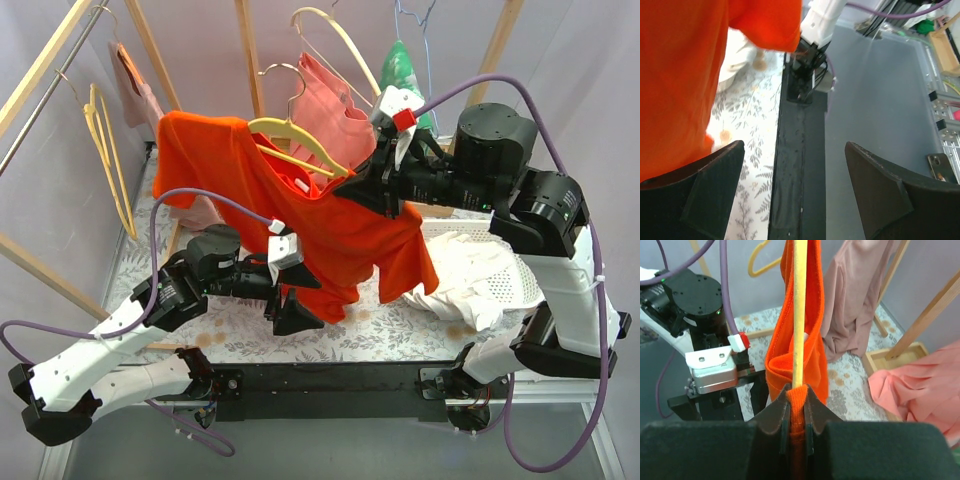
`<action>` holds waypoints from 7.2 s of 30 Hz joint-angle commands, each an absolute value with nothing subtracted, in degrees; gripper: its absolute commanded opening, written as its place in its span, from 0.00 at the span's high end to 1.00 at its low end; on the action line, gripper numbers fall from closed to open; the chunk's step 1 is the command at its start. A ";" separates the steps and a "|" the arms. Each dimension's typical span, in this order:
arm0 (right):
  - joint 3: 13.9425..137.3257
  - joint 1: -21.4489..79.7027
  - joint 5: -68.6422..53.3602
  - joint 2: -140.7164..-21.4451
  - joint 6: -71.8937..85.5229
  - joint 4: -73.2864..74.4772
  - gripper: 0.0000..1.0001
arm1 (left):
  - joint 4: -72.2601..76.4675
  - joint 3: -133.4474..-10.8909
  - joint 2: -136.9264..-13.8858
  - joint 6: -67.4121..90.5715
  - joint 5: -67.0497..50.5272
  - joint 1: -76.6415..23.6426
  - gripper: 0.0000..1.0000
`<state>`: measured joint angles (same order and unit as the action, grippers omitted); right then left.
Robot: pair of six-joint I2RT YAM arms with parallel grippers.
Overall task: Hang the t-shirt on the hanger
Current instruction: Place the hanger at the clothesline.
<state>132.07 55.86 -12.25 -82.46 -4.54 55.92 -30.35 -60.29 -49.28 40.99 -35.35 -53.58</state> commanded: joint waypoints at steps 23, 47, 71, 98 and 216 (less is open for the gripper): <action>114.87 59.23 -12.32 -87.97 8.70 29.00 0.99 | -3.69 -38.50 -34.46 57.92 -18.03 -55.37 0.22; 89.31 62.84 -0.35 -79.99 6.77 4.49 0.99 | -6.15 -50.19 -27.07 77.24 17.48 -55.37 0.28; 87.54 62.84 -1.41 -79.36 8.26 2.02 0.99 | -1.65 -52.91 -34.98 81.73 31.11 -55.37 0.35; 89.21 63.19 -1.85 -81.48 7.56 2.02 0.99 | 5.45 -49.13 -39.02 83.58 33.40 -55.37 0.39; 77.52 66.27 -2.46 -72.16 2.81 4.66 0.41 | 16.09 -50.80 -42.19 81.73 39.29 -45.62 0.94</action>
<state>77.25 66.08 -3.14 -73.43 2.79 7.49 16.56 -48.51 -42.17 79.50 43.44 -48.16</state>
